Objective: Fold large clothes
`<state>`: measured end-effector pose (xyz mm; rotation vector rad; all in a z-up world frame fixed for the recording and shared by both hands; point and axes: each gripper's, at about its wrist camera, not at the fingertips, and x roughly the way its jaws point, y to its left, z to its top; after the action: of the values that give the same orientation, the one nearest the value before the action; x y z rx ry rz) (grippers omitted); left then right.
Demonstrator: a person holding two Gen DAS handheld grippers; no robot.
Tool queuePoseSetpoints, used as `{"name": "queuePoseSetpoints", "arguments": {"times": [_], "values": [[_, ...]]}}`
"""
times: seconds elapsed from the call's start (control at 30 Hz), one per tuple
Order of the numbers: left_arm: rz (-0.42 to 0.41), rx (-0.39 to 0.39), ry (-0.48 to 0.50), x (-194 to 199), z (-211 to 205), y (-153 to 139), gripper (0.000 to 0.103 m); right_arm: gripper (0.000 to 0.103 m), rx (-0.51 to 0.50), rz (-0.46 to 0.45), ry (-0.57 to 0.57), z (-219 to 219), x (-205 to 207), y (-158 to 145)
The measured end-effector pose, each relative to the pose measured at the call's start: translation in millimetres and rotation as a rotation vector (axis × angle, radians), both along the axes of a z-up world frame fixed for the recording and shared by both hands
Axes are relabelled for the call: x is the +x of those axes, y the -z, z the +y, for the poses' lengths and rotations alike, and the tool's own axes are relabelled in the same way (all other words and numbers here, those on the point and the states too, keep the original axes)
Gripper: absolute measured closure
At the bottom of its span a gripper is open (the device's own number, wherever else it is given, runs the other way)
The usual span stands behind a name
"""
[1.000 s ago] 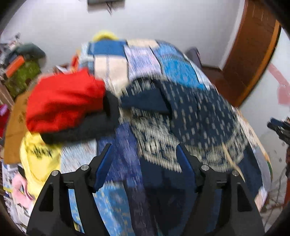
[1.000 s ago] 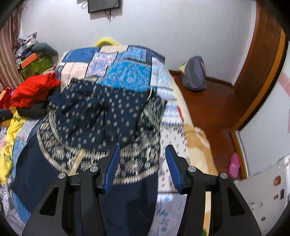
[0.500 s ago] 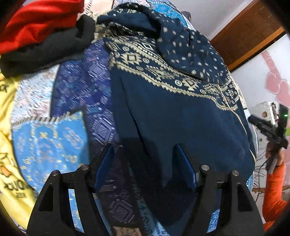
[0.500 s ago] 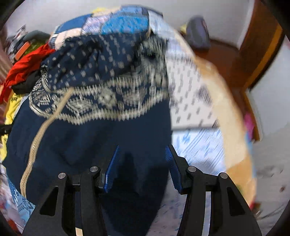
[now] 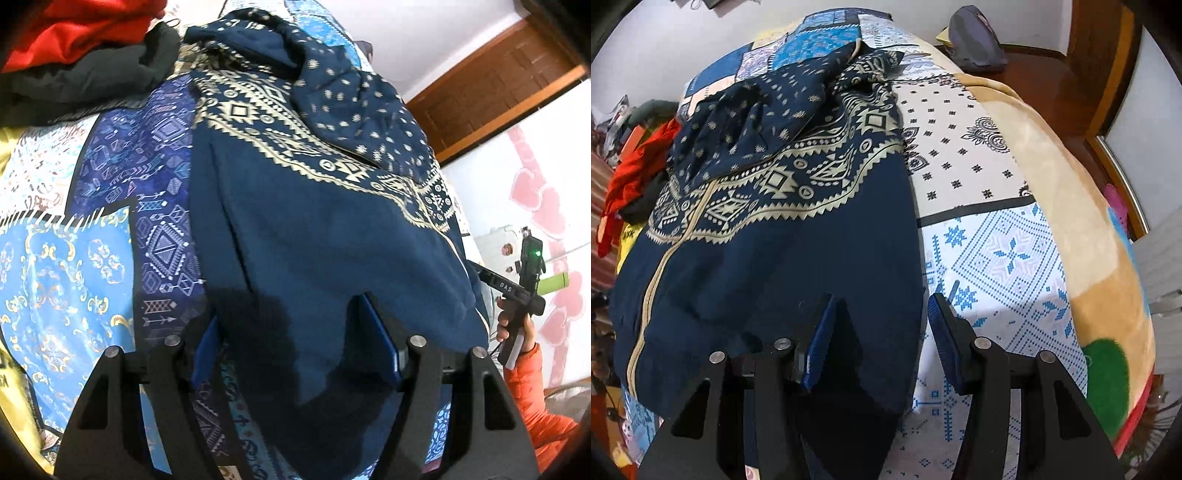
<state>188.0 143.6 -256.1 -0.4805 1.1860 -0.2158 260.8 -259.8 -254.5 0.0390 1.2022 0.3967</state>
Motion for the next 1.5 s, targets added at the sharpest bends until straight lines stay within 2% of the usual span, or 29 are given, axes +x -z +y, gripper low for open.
{"name": "queuePoseSetpoints", "arguments": {"times": [0.13,0.17,0.2,0.23,0.33,0.37,0.5,0.67,0.83,0.97,1.1,1.23,1.33,1.4,1.5], "values": [[-0.017,0.0,-0.006,5,-7,0,0.042,0.057,0.003,-0.021,-0.049,12,-6,2],[-0.023,0.001,-0.007,4,-7,-1,0.047,0.062,0.005,-0.026,-0.057,16,-6,3],[-0.028,0.006,-0.012,4,-7,-2,0.05,0.077,0.023,-0.024,-0.071,21,-7,3],[-0.032,0.007,-0.016,4,-6,-4,0.058,0.089,0.049,-0.013,-0.077,24,-6,3],[-0.041,0.005,-0.023,4,-2,-8,0.086,0.092,0.059,-0.037,-0.098,33,-4,-6],[-0.045,-0.001,-0.02,5,-1,-10,0.09,0.092,0.066,-0.047,-0.105,36,-1,-9],[-0.091,-0.009,-0.042,11,5,-28,0.092,0.093,0.112,-0.112,-0.133,45,15,-40],[-0.187,-0.027,-0.069,35,19,-62,0.094,0.094,0.146,-0.209,-0.14,56,47,-81],[-0.271,-0.088,-0.116,87,43,-95,0.094,0.094,0.148,-0.32,-0.106,72,101,-121],[-0.322,-0.036,-0.181,133,65,-109,0.094,0.094,0.138,-0.35,-0.042,81,153,-125],[-0.297,0.035,-0.239,183,82,-94,0.094,0.094,0.121,-0.324,0.011,89,202,-103],[-0.202,0.13,-0.241,226,86,-47,0.093,0.092,0.094,-0.244,0.017,96,233,-62],[-0.139,0.161,-0.232,239,88,-13,0.091,0.091,0.07,-0.198,0.028,96,244,-37],[-0.108,0.161,-0.223,245,90,8,0.091,0.085,0.067,-0.169,0.042,94,246,-24],[-0.1,0.159,-0.202,243,88,20,0.09,0.08,0.091,-0.144,0.053,87,243,-20]]}}
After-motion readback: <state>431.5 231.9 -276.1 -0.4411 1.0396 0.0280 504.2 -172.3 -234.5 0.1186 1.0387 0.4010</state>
